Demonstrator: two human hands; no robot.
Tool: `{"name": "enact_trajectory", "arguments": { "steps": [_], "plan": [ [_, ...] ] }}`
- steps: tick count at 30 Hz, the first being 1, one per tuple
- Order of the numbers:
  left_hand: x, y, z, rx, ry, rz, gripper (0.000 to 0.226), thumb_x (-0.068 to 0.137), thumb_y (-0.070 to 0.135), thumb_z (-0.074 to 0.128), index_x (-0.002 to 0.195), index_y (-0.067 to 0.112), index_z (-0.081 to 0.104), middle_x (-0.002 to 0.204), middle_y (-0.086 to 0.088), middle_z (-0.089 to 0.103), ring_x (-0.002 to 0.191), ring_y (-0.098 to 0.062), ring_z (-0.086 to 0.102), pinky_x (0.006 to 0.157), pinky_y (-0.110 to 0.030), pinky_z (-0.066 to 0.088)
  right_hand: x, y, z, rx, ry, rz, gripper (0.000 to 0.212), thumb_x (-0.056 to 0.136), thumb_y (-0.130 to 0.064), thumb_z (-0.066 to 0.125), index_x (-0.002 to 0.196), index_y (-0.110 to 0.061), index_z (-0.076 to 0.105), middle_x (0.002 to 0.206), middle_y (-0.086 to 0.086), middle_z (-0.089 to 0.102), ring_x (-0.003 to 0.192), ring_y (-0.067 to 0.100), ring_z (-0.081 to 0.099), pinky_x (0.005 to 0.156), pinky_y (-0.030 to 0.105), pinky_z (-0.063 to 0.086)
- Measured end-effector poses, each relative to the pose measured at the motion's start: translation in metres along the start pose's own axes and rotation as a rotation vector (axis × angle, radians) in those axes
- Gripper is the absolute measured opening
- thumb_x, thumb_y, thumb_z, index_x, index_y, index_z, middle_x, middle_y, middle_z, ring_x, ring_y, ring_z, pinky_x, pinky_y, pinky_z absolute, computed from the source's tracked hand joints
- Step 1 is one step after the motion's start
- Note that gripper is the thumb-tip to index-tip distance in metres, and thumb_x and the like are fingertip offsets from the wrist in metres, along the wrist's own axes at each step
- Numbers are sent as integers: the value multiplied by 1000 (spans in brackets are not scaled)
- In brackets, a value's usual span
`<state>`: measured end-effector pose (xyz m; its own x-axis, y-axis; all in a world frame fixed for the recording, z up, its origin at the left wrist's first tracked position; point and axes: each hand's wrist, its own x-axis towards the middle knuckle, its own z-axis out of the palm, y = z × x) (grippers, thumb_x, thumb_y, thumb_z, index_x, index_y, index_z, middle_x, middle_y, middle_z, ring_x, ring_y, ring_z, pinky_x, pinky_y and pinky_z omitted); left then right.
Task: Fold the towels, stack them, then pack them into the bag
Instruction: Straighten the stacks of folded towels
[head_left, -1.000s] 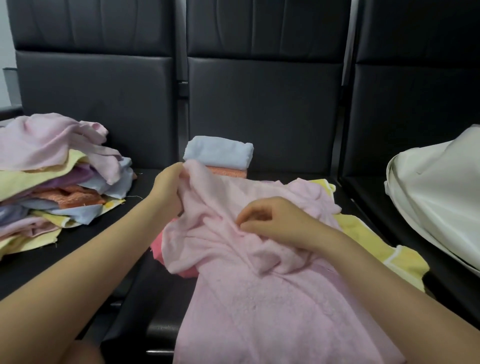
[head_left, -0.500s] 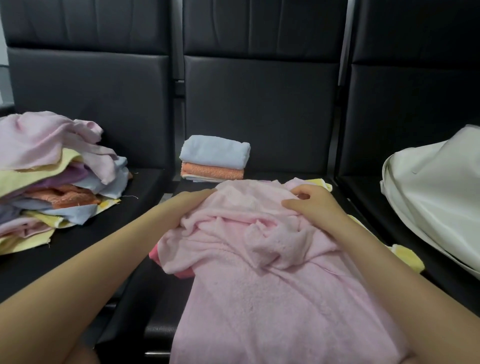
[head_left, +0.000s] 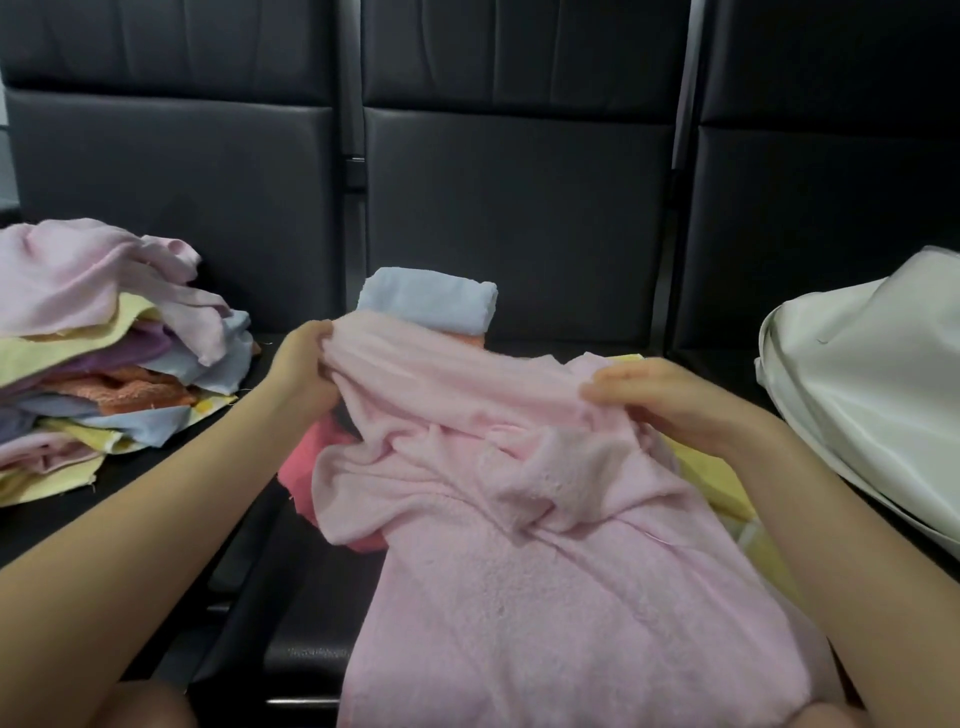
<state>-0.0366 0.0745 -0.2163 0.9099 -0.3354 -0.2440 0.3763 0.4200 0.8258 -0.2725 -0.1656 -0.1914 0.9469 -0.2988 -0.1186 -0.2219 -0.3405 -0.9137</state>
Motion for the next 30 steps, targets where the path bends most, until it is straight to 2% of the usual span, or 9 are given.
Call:
{"name": "enact_trajectory", "arguments": {
  "steps": [5, 8, 11, 14, 16, 20, 24, 27, 30],
  "plan": [
    [4, -10, -2, 98, -53, 23, 22, 94, 20, 59, 74, 15, 60, 54, 6, 61, 56, -5, 58, 54, -18, 48, 11, -5, -2, 648, 301, -5, 40, 94, -32, 61, 110, 3, 67, 107, 15, 71, 96, 27, 70, 89, 38, 53],
    [11, -10, -1, 110, -32, 77, 31, 94, 16, 59, 64, 18, 50, 53, 8, 51, 47, -2, 50, 48, -16, 43, 12, -5, -16, 523, 321, -24, 30, 84, -31, 72, 100, -6, 73, 97, 11, 75, 92, 26, 72, 79, 33, 56],
    [26, -12, -14, 177, 90, 114, 26, 93, 9, 55, 69, 19, 50, 66, 4, 49, 59, -7, 49, 53, -17, 42, 5, 7, -26, 240, 68, 105, 24, 73, -20, 79, 90, -5, 72, 87, 12, 68, 77, 23, 65, 63, 28, 51],
    [32, -19, -27, 326, 94, 98, 40, 94, 0, 42, 122, 21, 62, 123, -7, 61, 93, -14, 59, 78, -25, 51, 1, 20, -26, 140, -32, 234, 10, 76, -15, 72, 74, -8, 66, 68, 7, 53, 62, 18, 51, 57, 30, 39],
    [29, -21, -28, 377, 38, 66, 51, 93, -4, 36, 129, 22, 60, 143, -10, 49, 80, -12, 56, 68, -22, 47, 7, 26, -29, 356, 82, 178, 19, 77, -17, 69, 91, -4, 69, 80, 9, 61, 72, 18, 58, 65, 30, 44],
    [6, -25, -14, 445, -58, -46, 18, 86, 17, 65, 102, 17, 74, 111, -8, 70, 74, -15, 68, 59, -26, 53, 28, 27, -31, 799, 553, 56, 16, 92, -17, 63, 102, -5, 64, 105, 8, 66, 94, 18, 64, 73, 28, 51],
    [-1, -35, -6, 579, -89, 64, 35, 89, 2, 48, 95, 22, 76, 99, -3, 71, 54, -12, 65, 40, -19, 48, 43, 22, -33, 969, 750, -19, 19, 91, -24, 65, 106, -11, 65, 113, 6, 66, 98, 19, 64, 73, 29, 51],
    [-1, -37, -5, 606, -59, 205, 31, 90, 4, 53, 101, 24, 74, 107, 2, 66, 73, -14, 63, 45, -19, 49, 53, 26, -29, 705, 823, 99, 33, 94, -20, 61, 125, -11, 61, 117, 4, 62, 101, 20, 60, 84, 31, 49],
    [3, -42, -12, 857, -133, 256, 25, 91, 5, 54, 91, 20, 74, 95, -2, 69, 83, -17, 62, 68, -26, 53, 53, 42, -14, 206, 706, 322, 27, 92, -20, 57, 115, -6, 63, 105, 9, 66, 84, 24, 58, 68, 28, 44]
  ]
}}
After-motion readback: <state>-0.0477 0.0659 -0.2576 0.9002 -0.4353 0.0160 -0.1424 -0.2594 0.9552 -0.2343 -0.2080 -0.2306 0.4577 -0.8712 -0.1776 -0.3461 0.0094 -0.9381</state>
